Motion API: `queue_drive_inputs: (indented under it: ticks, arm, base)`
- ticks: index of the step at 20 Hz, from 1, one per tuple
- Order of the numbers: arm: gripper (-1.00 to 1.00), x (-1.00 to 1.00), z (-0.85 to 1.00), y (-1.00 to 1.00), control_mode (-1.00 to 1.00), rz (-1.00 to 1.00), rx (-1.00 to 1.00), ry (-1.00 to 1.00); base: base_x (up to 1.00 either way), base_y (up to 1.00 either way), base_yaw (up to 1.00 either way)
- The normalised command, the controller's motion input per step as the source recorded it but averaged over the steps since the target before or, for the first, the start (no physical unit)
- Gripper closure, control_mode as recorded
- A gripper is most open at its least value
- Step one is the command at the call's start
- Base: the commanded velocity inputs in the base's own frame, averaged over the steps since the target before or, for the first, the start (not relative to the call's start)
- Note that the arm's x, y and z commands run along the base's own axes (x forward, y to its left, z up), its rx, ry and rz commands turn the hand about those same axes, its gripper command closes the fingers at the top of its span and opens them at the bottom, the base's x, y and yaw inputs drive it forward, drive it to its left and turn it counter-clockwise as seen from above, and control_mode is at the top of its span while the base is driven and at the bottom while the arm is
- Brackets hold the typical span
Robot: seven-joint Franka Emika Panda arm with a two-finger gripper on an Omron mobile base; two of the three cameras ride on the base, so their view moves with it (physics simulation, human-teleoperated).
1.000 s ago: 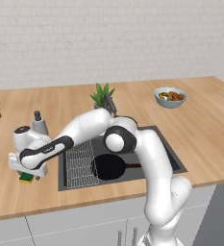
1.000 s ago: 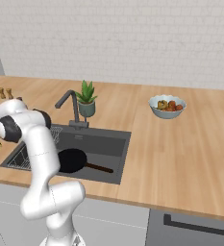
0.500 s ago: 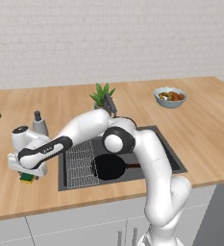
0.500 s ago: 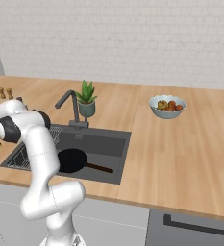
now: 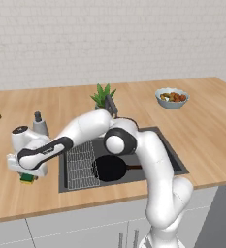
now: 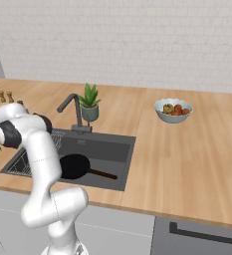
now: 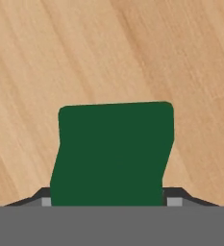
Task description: Pick the pan and sponge and place them into the sink. Then turn on the water.
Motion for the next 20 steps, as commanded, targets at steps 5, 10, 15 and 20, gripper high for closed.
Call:
queue_drive_inputs:
  ticks: [5,10,15,20]
  arm:
    - [1.00,-0.26,0.62,-0.74,-1.00,0.24,0.18,-0.13]
    - [1.00,-0.22,0.89,-0.81,-1.00,0.15,0.18,-0.03]
    - [1.00,-0.37,0.60,-0.90,-1.00,0.10,0.13,-0.04]
    - [1.00,-0.24,0.13,-0.46,-1.00,0.07,0.03,-0.02]
  base:
    - [0.00,0.00,0.00]
    - [0.00,0.00,0.00]
    - [0.00,0.00,0.00]
    - [0.00,0.00,0.00]
